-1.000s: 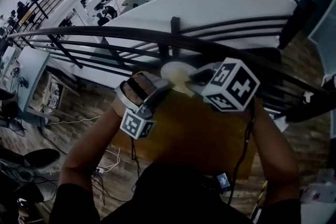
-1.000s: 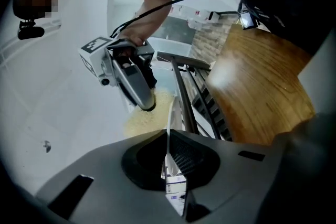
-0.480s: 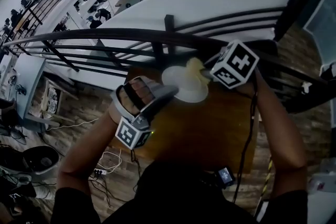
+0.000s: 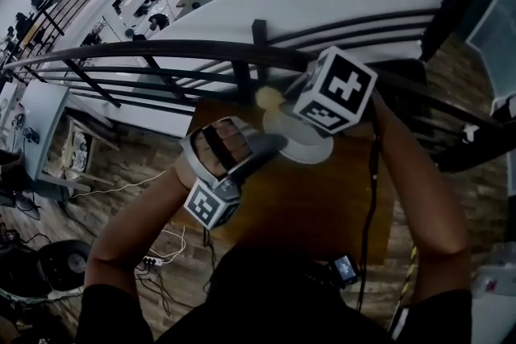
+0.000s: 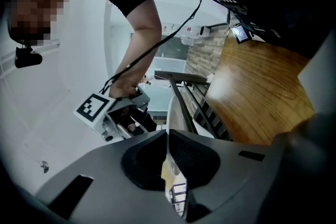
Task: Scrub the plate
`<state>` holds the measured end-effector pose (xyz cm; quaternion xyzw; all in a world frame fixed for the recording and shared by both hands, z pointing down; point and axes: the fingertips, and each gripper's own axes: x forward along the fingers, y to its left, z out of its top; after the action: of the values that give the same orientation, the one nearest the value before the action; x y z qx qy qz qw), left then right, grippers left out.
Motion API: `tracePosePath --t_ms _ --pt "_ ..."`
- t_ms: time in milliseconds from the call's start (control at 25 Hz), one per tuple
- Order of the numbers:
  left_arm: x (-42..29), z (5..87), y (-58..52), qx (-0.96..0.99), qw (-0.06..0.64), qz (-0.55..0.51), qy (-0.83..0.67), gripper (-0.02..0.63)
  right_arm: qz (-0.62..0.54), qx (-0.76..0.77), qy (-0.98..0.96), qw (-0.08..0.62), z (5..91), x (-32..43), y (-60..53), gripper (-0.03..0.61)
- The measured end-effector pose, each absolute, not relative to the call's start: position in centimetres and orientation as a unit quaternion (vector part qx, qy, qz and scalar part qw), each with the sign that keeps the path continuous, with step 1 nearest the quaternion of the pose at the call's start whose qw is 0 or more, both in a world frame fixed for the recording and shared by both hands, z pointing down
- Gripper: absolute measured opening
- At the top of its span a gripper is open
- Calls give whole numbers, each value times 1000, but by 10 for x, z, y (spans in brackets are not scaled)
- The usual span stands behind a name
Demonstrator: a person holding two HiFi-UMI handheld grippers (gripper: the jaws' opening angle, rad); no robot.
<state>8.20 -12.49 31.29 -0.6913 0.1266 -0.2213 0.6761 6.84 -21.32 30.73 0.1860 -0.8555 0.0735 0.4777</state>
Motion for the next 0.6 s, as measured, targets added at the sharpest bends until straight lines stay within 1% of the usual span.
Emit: tracePosePath --t_ms 240,440,600 --pt "72 318 -149 -698 659 -241 144 23 69 132 -872 466 291 48 -173 54" --pt "47 313 -179 -691 646 -261 192 21 95 131 -876 454 292 64 -162 52" --pt "37 303 -181 -684 650 -262 203 23 114 147 -866 465 300 84 -170 52"
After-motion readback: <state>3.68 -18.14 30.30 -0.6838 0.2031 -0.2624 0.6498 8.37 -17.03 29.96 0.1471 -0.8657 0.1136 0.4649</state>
